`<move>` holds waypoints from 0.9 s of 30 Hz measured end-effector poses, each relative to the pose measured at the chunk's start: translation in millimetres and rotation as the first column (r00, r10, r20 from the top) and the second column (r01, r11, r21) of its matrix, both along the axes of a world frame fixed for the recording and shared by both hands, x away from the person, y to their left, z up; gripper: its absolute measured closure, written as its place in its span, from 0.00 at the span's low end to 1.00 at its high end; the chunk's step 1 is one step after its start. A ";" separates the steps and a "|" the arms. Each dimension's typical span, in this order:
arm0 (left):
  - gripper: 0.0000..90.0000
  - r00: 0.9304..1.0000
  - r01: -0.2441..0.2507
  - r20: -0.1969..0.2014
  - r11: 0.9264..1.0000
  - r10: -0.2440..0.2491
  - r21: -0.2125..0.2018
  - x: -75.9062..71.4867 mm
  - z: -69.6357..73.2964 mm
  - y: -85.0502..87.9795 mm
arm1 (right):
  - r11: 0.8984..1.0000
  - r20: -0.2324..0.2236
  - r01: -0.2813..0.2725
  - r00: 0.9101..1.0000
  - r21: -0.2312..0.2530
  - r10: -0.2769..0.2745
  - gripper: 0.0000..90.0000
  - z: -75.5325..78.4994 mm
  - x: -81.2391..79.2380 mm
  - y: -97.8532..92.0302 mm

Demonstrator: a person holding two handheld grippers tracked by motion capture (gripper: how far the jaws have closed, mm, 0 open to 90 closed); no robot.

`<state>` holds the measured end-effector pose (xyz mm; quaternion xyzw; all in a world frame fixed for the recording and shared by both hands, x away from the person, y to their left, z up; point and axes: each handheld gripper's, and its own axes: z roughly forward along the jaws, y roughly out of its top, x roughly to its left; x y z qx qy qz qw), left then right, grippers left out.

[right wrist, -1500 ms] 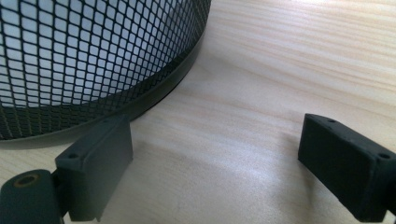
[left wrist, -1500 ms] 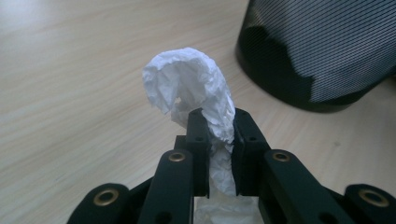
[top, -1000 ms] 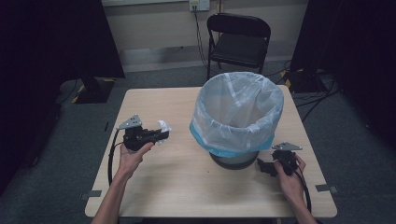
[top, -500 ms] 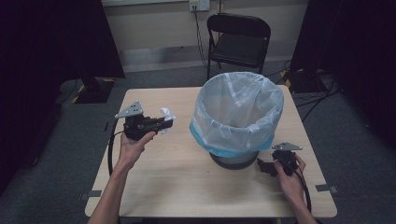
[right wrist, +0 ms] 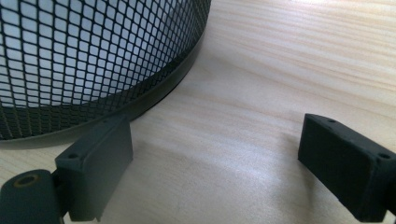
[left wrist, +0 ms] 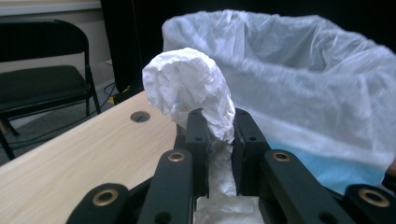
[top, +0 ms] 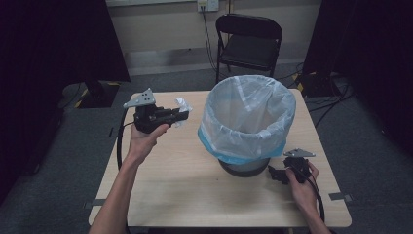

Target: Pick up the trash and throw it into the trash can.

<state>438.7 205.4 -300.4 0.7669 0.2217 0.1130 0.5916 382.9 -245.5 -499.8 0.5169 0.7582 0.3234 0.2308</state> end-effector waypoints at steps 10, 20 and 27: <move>0.88 0.999 0.008 0.039 1.000 -0.008 -0.017 6.6 27.7 -11.2 | 1.000 0.000 0.000 1.000 0.000 0.000 0.10 0.0 0.0 0.0; 0.88 0.994 0.072 0.087 0.997 -0.070 -0.020 9.7 54.0 -40.6 | 1.000 0.000 0.000 1.000 0.000 0.000 0.10 0.0 0.0 0.0; 0.88 0.992 0.110 0.057 0.994 -0.110 -0.009 19.9 63.1 -66.3 | 1.000 0.000 0.000 1.000 0.000 0.000 0.10 0.0 0.0 0.0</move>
